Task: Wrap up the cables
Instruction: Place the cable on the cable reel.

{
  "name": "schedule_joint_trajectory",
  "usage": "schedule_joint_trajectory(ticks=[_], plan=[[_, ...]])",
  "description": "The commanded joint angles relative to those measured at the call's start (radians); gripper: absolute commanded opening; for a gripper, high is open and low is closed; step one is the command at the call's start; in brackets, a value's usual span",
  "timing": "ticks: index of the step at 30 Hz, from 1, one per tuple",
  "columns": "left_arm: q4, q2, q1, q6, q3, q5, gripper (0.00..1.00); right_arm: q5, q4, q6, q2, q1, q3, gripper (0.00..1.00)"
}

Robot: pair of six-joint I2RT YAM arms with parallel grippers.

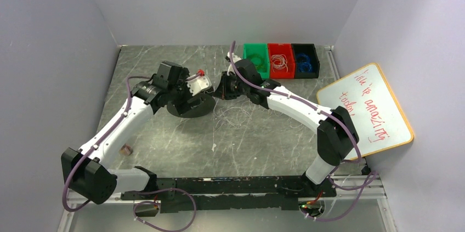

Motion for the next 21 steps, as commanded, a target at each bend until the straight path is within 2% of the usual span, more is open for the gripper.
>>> schedule_joint_trajectory(ticks=[1, 8, 21], plan=[[0.061, 0.013, -0.011, 0.028, 0.029, -0.042, 0.94, -0.039, 0.003, 0.009, -0.039, 0.004, 0.028, 0.00], [0.146, 0.008, -0.011, 0.040, -0.016, -0.132, 0.94, -0.050, -0.008, -0.001, -0.051, 0.004, 0.018, 0.00], [0.135, 0.023, -0.012, 0.068, 0.021, -0.108, 0.94, -0.115, 0.017, -0.117, -0.077, 0.010, -0.041, 0.00]])
